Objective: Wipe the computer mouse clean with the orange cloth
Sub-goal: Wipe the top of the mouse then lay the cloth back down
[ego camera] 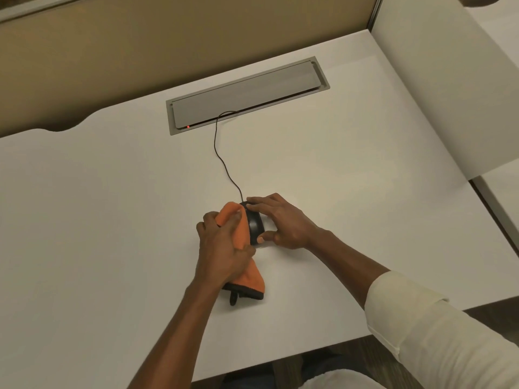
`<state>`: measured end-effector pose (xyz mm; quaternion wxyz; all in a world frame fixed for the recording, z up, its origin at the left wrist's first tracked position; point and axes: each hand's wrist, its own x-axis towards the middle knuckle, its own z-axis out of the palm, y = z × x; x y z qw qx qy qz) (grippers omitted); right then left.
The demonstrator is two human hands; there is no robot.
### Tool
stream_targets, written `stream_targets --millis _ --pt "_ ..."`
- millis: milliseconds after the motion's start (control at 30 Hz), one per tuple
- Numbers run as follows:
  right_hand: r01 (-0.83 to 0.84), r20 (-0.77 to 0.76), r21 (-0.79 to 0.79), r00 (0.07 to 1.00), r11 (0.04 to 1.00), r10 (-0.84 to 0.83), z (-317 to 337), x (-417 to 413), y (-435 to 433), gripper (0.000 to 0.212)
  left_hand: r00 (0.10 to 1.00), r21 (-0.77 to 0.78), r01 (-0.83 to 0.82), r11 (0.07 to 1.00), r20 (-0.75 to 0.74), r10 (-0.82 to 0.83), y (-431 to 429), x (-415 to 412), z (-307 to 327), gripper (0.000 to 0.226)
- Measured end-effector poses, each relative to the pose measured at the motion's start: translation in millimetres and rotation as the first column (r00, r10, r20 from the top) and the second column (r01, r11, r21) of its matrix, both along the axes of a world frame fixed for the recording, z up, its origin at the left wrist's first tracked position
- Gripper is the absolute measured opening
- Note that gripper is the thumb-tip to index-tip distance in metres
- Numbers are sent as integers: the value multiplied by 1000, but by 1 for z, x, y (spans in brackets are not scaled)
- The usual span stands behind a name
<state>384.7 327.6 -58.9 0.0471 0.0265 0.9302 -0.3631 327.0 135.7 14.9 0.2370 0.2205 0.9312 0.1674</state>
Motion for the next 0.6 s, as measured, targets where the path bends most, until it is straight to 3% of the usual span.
stream_targets --millis 300,600 --pt "11 -3 1 1000 1000 -11 1 0 0 85 997 -90 19 996 73 -13 13 -51 -8 84" --pt "5 -9 -16 1000 1000 -5 -5 0 0 83 999 -70 -24 997 -41 21 -5 41 -8 93"
